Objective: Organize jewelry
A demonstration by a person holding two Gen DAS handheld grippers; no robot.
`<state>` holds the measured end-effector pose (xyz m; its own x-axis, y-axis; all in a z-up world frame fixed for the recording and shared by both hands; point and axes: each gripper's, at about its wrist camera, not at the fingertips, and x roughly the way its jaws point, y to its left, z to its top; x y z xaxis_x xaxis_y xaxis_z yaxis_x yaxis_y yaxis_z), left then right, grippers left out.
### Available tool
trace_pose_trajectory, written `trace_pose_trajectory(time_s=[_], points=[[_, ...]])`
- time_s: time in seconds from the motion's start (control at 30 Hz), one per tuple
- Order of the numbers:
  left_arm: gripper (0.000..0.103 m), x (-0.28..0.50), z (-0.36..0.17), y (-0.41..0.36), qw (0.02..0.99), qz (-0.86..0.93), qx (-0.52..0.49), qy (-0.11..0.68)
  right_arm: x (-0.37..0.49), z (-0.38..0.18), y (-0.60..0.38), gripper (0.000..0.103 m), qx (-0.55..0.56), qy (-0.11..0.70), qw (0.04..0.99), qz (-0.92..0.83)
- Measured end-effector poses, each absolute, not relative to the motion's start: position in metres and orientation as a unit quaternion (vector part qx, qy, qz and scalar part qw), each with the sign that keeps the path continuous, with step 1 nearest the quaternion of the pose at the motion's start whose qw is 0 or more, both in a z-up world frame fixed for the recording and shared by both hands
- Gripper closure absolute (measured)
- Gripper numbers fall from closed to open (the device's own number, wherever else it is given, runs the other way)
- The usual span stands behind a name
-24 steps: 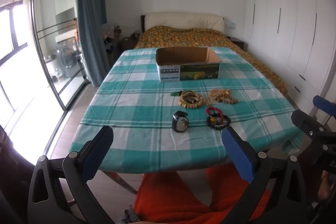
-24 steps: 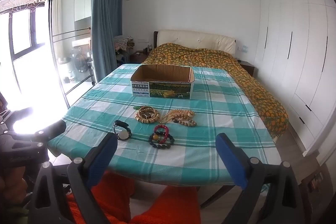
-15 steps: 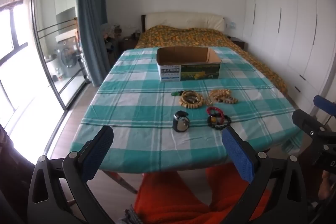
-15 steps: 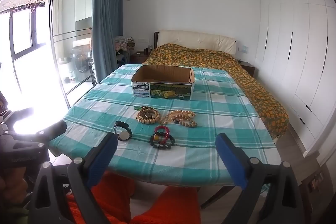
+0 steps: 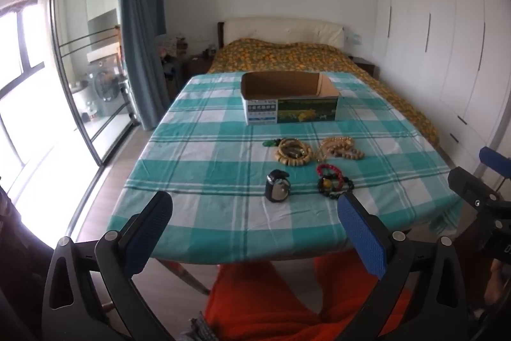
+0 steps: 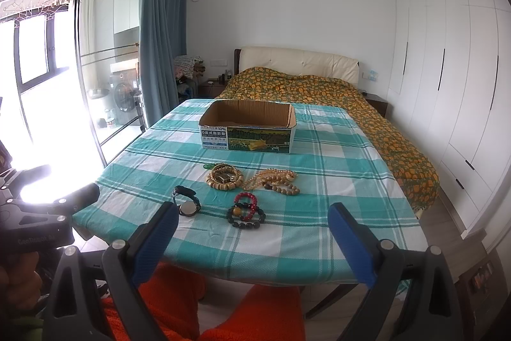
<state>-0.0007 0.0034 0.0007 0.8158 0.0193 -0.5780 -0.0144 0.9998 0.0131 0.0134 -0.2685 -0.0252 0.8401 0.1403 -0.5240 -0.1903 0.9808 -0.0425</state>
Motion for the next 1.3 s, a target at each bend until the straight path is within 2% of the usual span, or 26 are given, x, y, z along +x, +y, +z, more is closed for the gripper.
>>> trace_pose_trajectory(time_s=[1.3], points=[[0.000,0.0012,-0.0015,0.0033,0.951,0.008,0.005,0.308,0.0136,-0.0290,-0.2662,0.006,-0.045,0.270,0.958,0.088]])
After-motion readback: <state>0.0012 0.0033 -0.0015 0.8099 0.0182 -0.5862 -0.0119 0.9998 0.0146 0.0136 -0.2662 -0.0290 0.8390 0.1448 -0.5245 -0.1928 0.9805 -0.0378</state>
